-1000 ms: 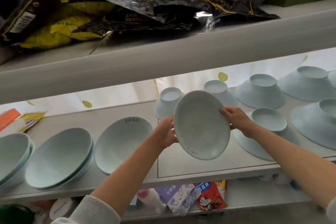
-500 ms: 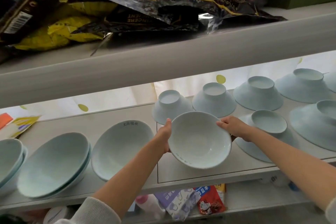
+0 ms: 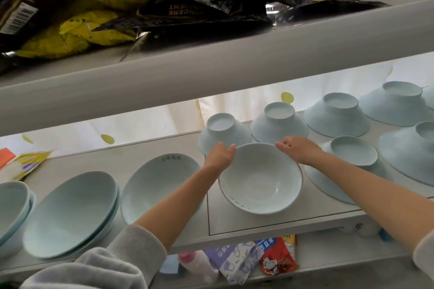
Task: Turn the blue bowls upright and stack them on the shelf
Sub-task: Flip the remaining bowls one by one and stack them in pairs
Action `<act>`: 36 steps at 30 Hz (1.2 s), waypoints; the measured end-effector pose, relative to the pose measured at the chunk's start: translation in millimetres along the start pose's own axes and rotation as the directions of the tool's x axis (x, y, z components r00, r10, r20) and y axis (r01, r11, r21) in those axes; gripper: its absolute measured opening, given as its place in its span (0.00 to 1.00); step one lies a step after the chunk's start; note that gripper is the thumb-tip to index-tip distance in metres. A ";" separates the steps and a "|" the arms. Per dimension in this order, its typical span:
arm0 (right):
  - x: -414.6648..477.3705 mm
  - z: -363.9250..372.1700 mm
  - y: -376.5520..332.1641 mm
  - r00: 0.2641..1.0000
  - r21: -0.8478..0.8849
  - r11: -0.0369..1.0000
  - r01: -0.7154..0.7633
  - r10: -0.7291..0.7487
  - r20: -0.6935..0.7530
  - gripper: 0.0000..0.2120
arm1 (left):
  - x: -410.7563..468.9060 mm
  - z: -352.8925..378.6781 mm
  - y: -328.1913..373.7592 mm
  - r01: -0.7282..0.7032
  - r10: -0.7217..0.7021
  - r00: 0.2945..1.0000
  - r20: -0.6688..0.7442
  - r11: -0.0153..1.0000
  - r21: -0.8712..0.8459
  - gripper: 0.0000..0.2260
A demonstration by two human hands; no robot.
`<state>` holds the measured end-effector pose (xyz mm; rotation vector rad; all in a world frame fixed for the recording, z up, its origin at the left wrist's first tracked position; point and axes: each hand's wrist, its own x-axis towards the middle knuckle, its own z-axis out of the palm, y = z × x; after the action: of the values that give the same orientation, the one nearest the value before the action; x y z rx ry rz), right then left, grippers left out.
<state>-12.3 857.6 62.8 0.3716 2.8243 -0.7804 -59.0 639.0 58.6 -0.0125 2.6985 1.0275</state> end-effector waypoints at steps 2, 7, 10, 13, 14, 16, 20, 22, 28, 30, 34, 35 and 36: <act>9.6 1.1 -14.5 0.993 -0.089 0.993 0.083 -0.090 -0.073 0.20 | 12.2 -3.2 10.2 -0.144 0.162 0.984 -0.075 0.969 0.199 0.18; 43.2 15.7 -50.5 0.936 -0.342 0.888 0.309 -0.348 -0.060 0.22 | 62.2 -8.5 6.8 -0.301 0.442 0.893 -0.089 0.731 0.612 0.21; 67.1 27.7 -63.8 0.916 -0.440 0.824 0.356 -0.400 -0.008 0.26 | 86.4 -9.6 -1.3 -0.303 0.458 0.884 -0.091 0.711 0.635 0.14; 87.1 37.5 -69.4 0.930 -0.382 0.858 0.343 -0.368 0.010 0.29 | 99.7 -15.9 -5.8 -0.337 0.472 0.872 -0.127 0.769 0.543 0.09; 91.9 39.8 -69.9 0.931 -0.355 0.871 0.341 -0.364 0.000 0.29 | 103.4 -18.6 -6.5 -0.343 0.472 0.872 -0.131 0.778 0.526 0.08; 96.9 41.1 -70.3 0.930 -0.337 0.877 0.341 -0.368 -0.017 0.31 | 107.1 -23.2 -7.4 -0.363 0.477 0.873 -0.102 0.775 0.517 0.06; 95.1 39.9 -72.8 0.910 -0.368 0.856 0.363 -0.410 -0.057 0.37 | 107.9 -27.4 -15.7 -0.446 0.523 0.852 -0.033 0.757 0.478 0.07; 93.4 37.6 -75.1 0.892 -0.381 0.845 0.376 -0.442 -0.099 0.43 | 108.6 -32.9 -19.4 -0.469 0.540 0.840 -0.062 0.779 0.416 0.08; 89.0 28.6 -83.1 0.839 -0.441 0.817 0.372 -0.499 -0.217 0.43 | 96.1 -58.7 -7.8 -0.540 0.589 0.772 -0.240 0.806 0.240 0.03; 79.6 22.5 -89.2 0.811 -0.411 0.818 0.402 -0.527 -0.255 0.36 | 86.8 -66.3 -5.0 -0.579 0.605 0.741 -0.290 0.795 0.180 0.03; 60.1 -8.9 -89.9 0.683 -0.450 0.748 0.487 -0.648 -0.339 0.35 | 66.9 -88.7 1.6 -0.624 0.589 0.713 -0.380 0.781 0.039 0.05; 55.1 -17.2 -89.6 0.646 -0.411 0.752 0.515 -0.656 -0.391 0.34 | 60.7 -94.9 2.6 -0.629 0.576 0.720 -0.387 0.778 -0.012 0.04; 51.2 -24.7 -89.8 0.631 -0.294 0.780 0.552 -0.621 -0.465 0.32 | 54.5 -100.6 3.2 -0.629 0.559 0.736 -0.382 0.773 -0.080 0.04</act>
<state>-89.6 805.6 114.0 -0.4906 3.5751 -0.6583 -135.4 579.9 120.1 0.7686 2.9533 1.6130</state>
